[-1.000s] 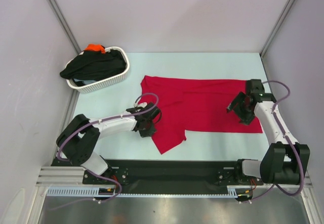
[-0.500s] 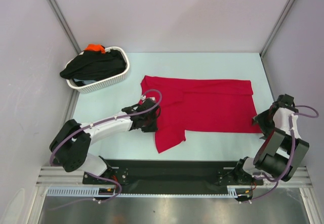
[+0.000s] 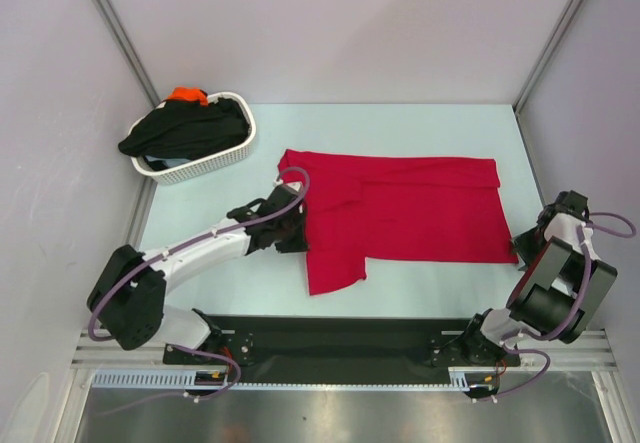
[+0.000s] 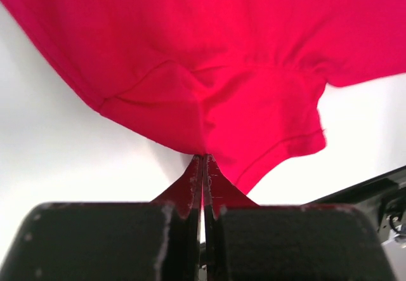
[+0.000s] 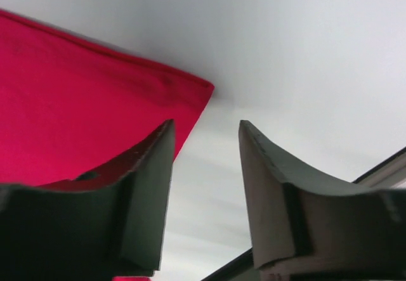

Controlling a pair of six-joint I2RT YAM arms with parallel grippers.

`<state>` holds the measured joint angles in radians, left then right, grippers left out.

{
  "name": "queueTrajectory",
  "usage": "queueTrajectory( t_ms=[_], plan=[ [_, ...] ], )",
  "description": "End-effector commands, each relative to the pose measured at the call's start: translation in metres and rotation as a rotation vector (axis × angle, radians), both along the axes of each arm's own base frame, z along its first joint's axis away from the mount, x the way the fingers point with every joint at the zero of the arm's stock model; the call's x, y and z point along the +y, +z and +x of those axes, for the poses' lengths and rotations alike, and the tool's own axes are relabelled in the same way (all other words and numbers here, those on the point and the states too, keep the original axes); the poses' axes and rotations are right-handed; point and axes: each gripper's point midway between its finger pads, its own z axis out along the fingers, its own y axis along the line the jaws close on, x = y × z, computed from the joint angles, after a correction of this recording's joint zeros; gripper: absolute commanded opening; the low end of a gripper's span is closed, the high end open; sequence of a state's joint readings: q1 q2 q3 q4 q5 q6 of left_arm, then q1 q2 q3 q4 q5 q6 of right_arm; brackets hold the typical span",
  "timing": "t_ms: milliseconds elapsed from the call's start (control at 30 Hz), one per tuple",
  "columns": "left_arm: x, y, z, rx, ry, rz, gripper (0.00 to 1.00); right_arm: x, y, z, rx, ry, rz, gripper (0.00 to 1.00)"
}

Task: Fold and stack the t-shirts
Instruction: Fold the tshirt

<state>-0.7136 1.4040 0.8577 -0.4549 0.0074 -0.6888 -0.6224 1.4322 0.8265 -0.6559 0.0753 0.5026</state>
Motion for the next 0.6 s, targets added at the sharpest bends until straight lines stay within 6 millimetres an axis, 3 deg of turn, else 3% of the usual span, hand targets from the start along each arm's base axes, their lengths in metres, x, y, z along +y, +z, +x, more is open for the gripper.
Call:
queueTrajectory(
  t_ms=[0,200,567],
  plan=[
    [0.003,0.017,0.006,-0.041,-0.005,-0.056,0.0,-0.016,0.004,0.013,-0.043,-0.021,-0.053,0.47],
    [0.006,0.018,0.006,-0.044,0.005,-0.07,0.0,-0.022,0.001,0.014,-0.038,-0.037,-0.074,0.46],
    [0.003,0.018,0.007,-0.052,0.013,-0.108,0.0,-0.012,-0.02,0.006,0.009,-0.062,-0.029,0.41]
  ],
)
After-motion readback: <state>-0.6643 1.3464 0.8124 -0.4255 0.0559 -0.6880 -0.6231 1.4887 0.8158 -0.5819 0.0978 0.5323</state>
